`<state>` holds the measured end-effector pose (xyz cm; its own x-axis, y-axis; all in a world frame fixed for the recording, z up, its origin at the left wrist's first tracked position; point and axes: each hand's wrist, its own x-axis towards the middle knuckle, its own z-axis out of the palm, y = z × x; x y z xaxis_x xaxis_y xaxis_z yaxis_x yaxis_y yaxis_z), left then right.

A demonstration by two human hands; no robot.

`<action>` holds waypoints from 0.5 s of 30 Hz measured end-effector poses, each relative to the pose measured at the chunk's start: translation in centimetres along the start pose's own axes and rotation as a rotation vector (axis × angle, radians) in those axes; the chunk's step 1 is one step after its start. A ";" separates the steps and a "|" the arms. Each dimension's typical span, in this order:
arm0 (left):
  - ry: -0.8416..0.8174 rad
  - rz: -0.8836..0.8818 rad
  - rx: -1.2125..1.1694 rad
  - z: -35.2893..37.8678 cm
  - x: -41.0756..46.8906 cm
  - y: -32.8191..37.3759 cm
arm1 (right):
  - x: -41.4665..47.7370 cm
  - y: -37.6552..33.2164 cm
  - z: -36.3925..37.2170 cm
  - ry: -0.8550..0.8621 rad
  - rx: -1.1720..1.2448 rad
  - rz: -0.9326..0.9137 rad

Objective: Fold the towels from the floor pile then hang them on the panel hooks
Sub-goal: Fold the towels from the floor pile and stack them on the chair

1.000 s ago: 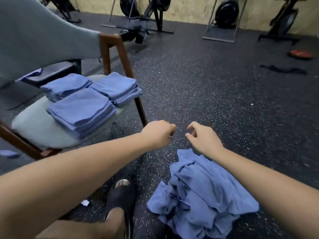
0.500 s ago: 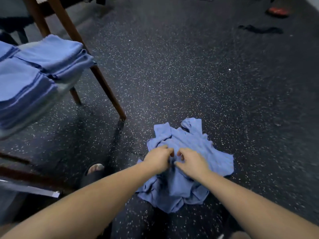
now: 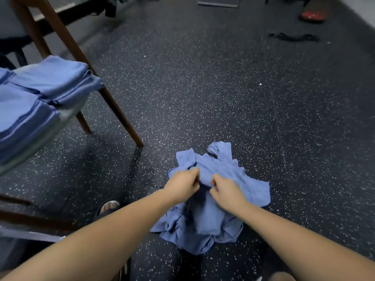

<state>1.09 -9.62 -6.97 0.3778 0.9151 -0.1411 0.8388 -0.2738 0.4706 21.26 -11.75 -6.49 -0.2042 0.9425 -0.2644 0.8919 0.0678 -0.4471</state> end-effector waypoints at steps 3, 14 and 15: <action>0.041 0.021 -0.003 -3.7 0.2 1.3 | 0.4 -1.3 -3.8 -0.014 0.155 0.024; 0.108 0.277 0.140 -20.3 -1.0 8.3 | -3.4 -8.9 -22.6 0.029 0.140 -0.232; 0.121 0.285 0.183 -21.8 -1.3 8.9 | -4.1 -9.7 -24.1 0.044 0.125 -0.262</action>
<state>-0.47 -6.79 16.37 0.5669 0.8196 0.0832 0.7665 -0.5618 0.3112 23.19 -8.35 19.51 -0.4004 0.9119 -0.0899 0.7541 0.2721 -0.5978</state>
